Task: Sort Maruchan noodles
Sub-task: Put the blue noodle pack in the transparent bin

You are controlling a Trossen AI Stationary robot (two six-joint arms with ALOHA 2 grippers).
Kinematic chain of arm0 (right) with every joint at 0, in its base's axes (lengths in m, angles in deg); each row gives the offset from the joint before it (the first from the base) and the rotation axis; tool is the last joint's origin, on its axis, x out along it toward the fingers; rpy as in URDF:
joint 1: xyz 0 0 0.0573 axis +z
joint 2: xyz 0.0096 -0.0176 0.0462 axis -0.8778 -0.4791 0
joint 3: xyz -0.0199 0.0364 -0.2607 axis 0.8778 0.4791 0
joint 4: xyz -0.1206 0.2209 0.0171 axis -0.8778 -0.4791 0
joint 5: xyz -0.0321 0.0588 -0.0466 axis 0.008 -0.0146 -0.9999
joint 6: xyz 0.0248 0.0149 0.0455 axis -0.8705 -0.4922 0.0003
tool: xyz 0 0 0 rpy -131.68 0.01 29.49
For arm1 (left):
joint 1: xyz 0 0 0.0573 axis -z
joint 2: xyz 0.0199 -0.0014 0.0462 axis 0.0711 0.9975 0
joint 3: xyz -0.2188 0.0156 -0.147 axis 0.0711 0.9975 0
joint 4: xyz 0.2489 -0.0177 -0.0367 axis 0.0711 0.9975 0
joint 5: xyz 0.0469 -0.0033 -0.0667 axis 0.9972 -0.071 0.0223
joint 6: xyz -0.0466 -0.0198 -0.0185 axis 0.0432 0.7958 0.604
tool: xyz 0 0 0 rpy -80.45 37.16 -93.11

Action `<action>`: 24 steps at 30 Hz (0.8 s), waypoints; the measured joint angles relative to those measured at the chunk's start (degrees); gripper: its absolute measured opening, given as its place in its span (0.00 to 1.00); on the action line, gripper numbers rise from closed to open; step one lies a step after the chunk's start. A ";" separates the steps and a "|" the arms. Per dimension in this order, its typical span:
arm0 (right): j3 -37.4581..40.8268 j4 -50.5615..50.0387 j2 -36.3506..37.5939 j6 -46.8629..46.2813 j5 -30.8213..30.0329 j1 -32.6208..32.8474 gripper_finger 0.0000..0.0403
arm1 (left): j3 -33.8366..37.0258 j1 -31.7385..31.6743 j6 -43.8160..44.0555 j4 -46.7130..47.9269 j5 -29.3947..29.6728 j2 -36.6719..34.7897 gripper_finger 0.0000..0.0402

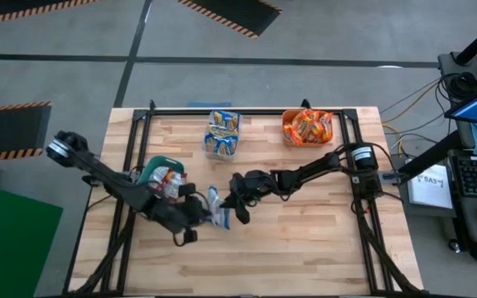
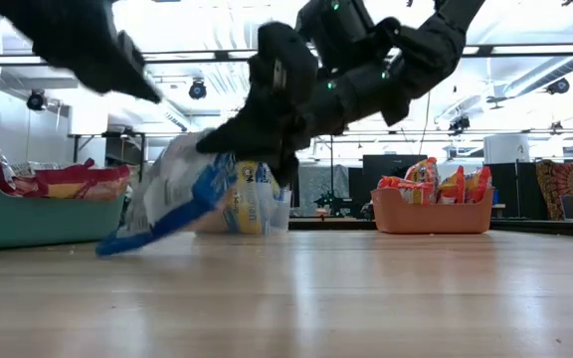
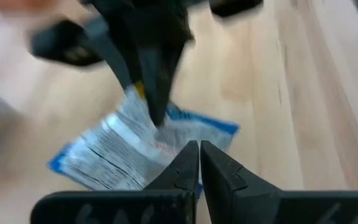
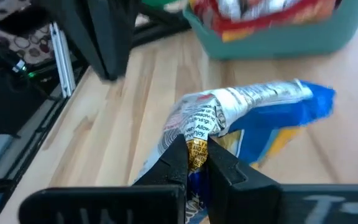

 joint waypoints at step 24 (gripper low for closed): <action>1.17 -8.85 22.26 19.87 -12.06 -7.06 0.03 | 0.20 1.89 -16.76 -3.01 37.41 -18.63 0.00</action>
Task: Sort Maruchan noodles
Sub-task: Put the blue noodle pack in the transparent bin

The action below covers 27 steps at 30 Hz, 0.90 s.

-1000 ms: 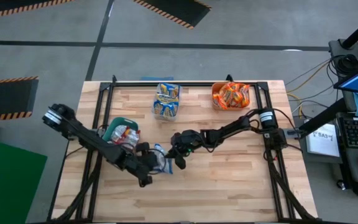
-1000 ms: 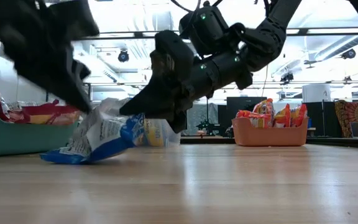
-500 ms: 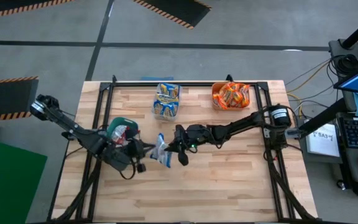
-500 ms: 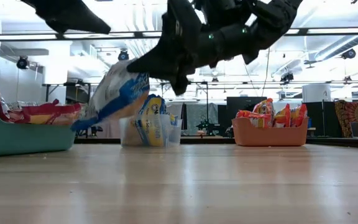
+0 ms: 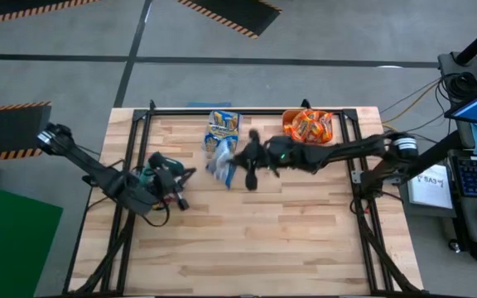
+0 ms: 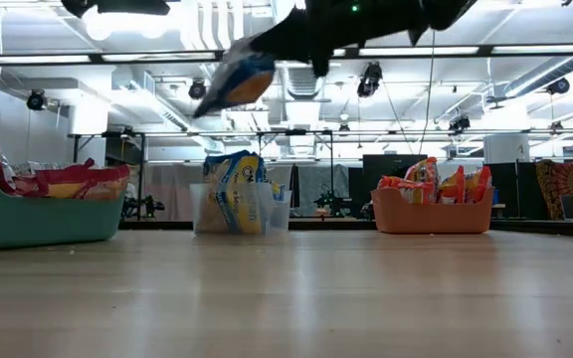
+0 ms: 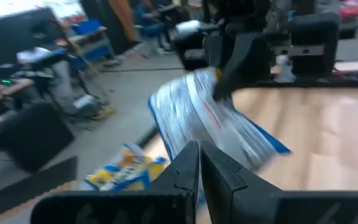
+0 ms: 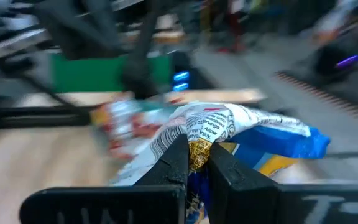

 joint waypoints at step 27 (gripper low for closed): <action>-18.26 -15.56 -18.07 32.52 -11.43 -19.20 0.03 | 2.27 -0.42 -1.49 -0.03 5.83 -1.79 0.00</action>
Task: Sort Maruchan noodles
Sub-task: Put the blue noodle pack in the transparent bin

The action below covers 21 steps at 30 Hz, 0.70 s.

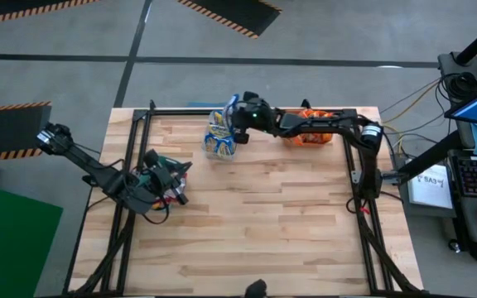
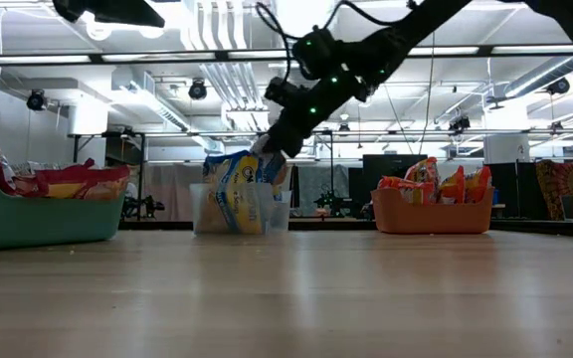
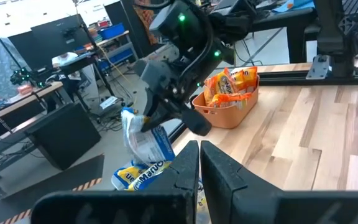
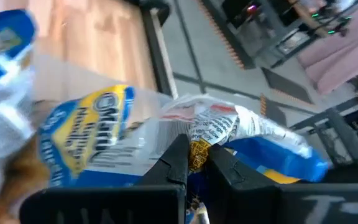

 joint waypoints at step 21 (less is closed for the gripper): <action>-4.41 -5.85 -1.33 -6.03 7.29 3.15 0.22 | 0.20 -0.07 2.97 -0.05 -0.13 4.19 0.00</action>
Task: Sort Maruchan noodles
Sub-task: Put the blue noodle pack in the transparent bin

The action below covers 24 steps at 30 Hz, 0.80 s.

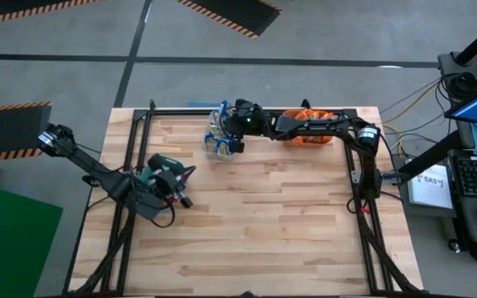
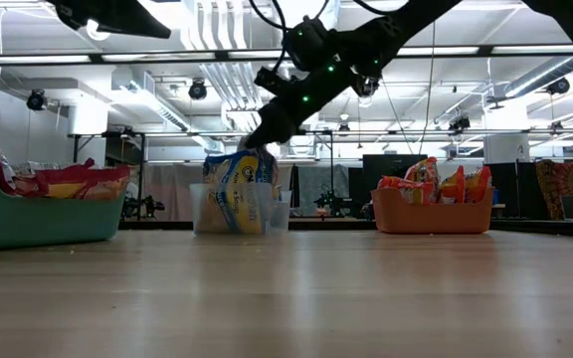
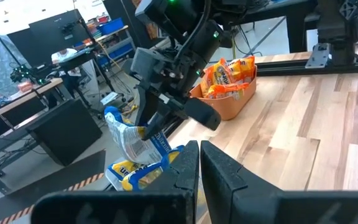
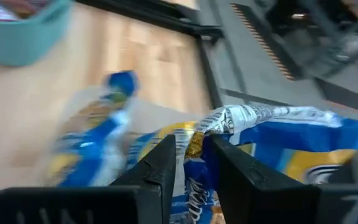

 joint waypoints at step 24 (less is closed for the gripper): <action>-0.02 -3.47 3.72 -7.97 5.21 0.63 0.36 | 0.00 -0.40 11.02 -0.27 0.04 0.22 0.00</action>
